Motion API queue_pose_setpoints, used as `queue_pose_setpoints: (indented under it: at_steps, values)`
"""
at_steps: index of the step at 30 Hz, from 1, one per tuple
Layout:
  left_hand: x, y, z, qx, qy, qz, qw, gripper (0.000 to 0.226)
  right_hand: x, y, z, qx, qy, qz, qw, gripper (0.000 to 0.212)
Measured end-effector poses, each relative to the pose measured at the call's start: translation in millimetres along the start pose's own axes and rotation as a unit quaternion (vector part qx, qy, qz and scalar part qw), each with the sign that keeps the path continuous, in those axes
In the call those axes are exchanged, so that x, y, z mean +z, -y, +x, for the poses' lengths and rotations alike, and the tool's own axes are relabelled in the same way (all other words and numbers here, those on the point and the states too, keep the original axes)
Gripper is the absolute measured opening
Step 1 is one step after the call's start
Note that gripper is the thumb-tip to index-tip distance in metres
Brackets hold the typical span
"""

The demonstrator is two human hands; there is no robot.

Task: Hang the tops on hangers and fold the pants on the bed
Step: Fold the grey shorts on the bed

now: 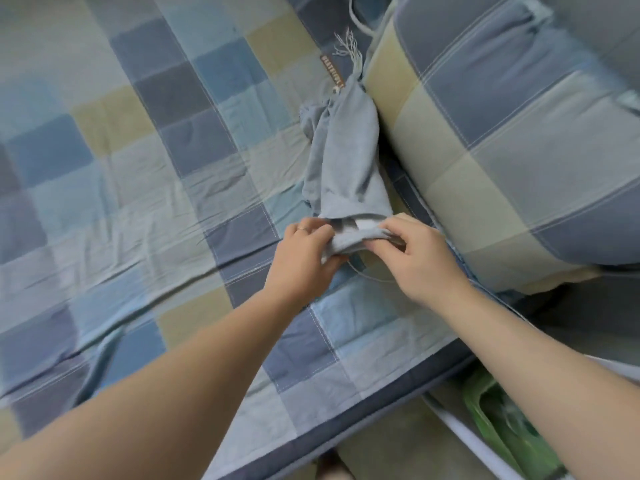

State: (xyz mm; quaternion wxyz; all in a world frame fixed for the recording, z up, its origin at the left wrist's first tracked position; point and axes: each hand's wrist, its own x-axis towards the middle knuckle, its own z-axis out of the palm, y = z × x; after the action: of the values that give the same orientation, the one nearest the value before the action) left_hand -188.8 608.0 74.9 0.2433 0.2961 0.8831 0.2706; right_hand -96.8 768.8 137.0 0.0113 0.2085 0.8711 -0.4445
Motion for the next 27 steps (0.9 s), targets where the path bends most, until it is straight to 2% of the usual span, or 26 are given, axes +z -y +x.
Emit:
queue_pose_setpoints:
  at_steps: [6,9,12,16,21,24,26,27]
  values:
    - [-108.4,-39.4,-93.4,-0.074,-0.108,-0.097,0.987,0.005,-34.9,115.3,-51.3,-0.017,0.017,0.057,0.998,0.007]
    - [-163.2,-51.7,-140.4,-0.117,-0.150,-0.141,0.971,0.030,-41.0,170.1,-75.9,-0.023,0.027,0.077,0.996,0.010]
    - [-213.0,-58.4,-189.5,-0.139,-0.182,-0.160,0.960,0.031,-44.2,222.4,-93.5,-0.044,0.020,0.086,0.995,0.010]
    - [-268.7,-54.1,-248.1,-0.127,-0.244,-0.160,0.948,0.032,-43.1,292.6,-116.6,-0.094,0.036,0.092,0.991,0.028]
    - [-323.0,-42.5,-318.8,-0.096,-0.309,-0.216,0.921,0.024,-32.4,378.7,-156.9,-0.160,0.100,0.118,0.975,0.041]
    - [-343.4,-38.0,-359.2,-0.075,-0.358,-0.211,0.907,0.019,-14.7,428.8,-180.2,-0.188,0.153,0.167,0.956,0.042]
    - [-349.9,-33.3,-383.0,-0.057,-0.402,-0.169,0.898,0.004,0.5,459.2,-193.5,-0.203,0.173,0.202,0.943,0.038]
    - [-352.0,-32.1,-395.3,-0.050,-0.428,-0.148,0.890,0.011,8.8,473.2,-199.2,-0.209,0.180,0.214,0.937,0.036]
